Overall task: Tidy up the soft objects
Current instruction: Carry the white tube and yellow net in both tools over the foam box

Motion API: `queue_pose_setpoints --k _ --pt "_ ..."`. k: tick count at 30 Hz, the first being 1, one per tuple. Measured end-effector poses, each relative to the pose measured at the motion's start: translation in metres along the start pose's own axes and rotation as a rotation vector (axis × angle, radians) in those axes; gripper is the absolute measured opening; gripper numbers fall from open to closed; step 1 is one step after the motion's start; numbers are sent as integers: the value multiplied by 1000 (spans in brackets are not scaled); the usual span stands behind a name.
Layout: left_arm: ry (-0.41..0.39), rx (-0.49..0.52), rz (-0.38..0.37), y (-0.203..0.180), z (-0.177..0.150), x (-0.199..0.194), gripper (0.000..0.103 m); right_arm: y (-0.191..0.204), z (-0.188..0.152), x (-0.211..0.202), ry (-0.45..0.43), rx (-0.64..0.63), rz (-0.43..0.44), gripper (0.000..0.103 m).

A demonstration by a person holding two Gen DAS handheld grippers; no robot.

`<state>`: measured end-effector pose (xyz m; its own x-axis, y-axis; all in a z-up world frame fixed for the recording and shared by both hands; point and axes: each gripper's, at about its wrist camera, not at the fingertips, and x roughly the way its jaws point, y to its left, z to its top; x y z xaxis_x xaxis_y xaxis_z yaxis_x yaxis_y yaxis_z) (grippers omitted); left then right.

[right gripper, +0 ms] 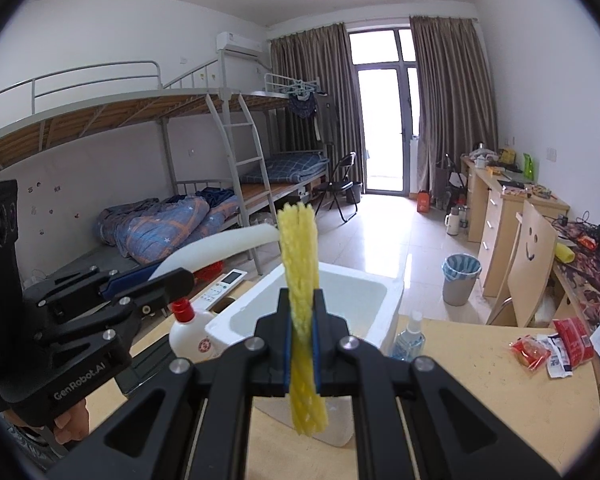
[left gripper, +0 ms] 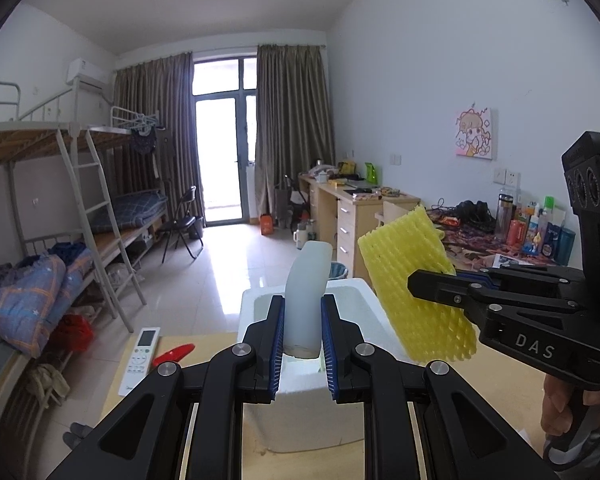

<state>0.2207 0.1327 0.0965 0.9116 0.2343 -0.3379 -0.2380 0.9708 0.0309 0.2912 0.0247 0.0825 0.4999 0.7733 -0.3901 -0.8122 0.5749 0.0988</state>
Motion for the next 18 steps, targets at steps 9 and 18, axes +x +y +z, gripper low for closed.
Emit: queue_pose_setpoints --k 9,18 --pt "23 -14 -7 2 5 28 19 -6 5 26 32 13 7 10" --pt "71 -29 3 9 4 56 19 -5 9 44 55 14 16 10"
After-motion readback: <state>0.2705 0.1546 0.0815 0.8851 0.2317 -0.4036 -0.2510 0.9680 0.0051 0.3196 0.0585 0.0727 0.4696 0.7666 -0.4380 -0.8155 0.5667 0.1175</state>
